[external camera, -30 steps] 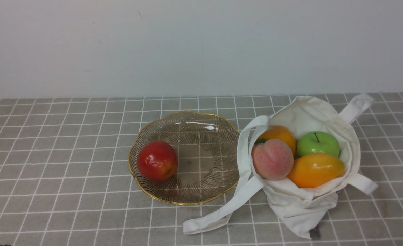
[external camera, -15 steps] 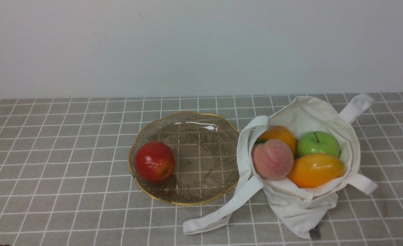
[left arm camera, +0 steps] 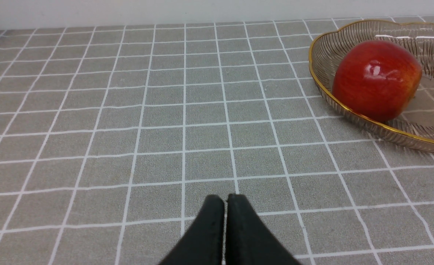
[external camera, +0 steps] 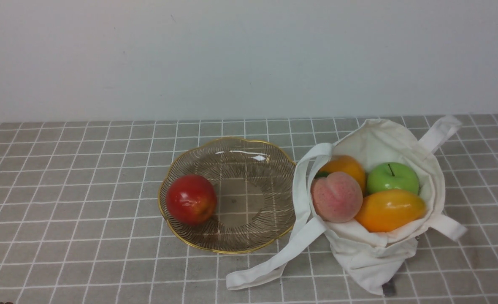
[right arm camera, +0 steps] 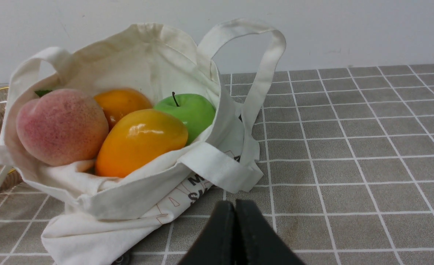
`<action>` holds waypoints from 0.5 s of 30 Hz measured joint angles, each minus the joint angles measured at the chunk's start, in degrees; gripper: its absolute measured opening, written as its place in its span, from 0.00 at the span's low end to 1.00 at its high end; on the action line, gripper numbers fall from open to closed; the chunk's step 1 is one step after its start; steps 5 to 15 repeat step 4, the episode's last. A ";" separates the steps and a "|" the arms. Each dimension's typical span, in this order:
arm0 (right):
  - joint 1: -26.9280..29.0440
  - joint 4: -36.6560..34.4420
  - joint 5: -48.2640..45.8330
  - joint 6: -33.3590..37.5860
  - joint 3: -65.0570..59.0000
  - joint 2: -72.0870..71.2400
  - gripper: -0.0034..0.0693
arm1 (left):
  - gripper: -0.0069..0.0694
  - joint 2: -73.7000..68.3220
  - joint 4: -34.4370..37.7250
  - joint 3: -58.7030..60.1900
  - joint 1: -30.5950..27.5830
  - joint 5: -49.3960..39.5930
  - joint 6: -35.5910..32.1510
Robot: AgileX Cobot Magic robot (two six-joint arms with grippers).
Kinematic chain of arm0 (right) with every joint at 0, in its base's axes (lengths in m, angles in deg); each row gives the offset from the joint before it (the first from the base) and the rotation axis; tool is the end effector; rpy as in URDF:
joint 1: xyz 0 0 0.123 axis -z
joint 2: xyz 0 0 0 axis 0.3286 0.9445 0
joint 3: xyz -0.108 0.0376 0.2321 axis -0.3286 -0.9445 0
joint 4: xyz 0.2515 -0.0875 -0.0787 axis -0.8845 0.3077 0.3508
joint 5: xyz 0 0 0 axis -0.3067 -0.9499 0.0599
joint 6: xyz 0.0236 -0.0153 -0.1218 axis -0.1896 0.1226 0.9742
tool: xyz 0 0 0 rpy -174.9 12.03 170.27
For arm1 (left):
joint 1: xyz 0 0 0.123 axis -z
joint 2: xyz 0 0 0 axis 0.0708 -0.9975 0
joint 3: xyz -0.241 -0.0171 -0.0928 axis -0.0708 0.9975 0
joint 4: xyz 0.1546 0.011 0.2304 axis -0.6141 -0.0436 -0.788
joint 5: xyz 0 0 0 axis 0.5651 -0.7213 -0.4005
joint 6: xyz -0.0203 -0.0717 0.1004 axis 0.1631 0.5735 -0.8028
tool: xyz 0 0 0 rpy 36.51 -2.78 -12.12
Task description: Take the fruit out of the bag on the grey coffee tablecloth and place them on the plate.
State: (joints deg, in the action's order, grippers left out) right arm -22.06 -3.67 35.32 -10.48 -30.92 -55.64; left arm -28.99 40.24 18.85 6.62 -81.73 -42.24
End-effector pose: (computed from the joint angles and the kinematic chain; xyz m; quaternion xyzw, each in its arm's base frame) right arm 0.1378 0.0070 0.1621 0.0025 0.8055 0.0316 0.5917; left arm 0.1372 -0.0059 0.1598 0.0133 0.8093 -0.0152 0.5871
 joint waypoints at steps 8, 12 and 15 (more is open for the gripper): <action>0.00 0.00 0.00 0.00 0.00 0.00 0.03 | 0.08 0.00 0.00 0.00 0.00 0.00 0.00; 0.00 0.00 0.00 0.00 0.00 0.00 0.03 | 0.08 0.00 0.00 0.00 0.00 0.00 0.00; 0.00 0.00 0.00 0.00 0.00 0.00 0.03 | 0.08 0.00 0.00 0.00 0.00 0.00 0.00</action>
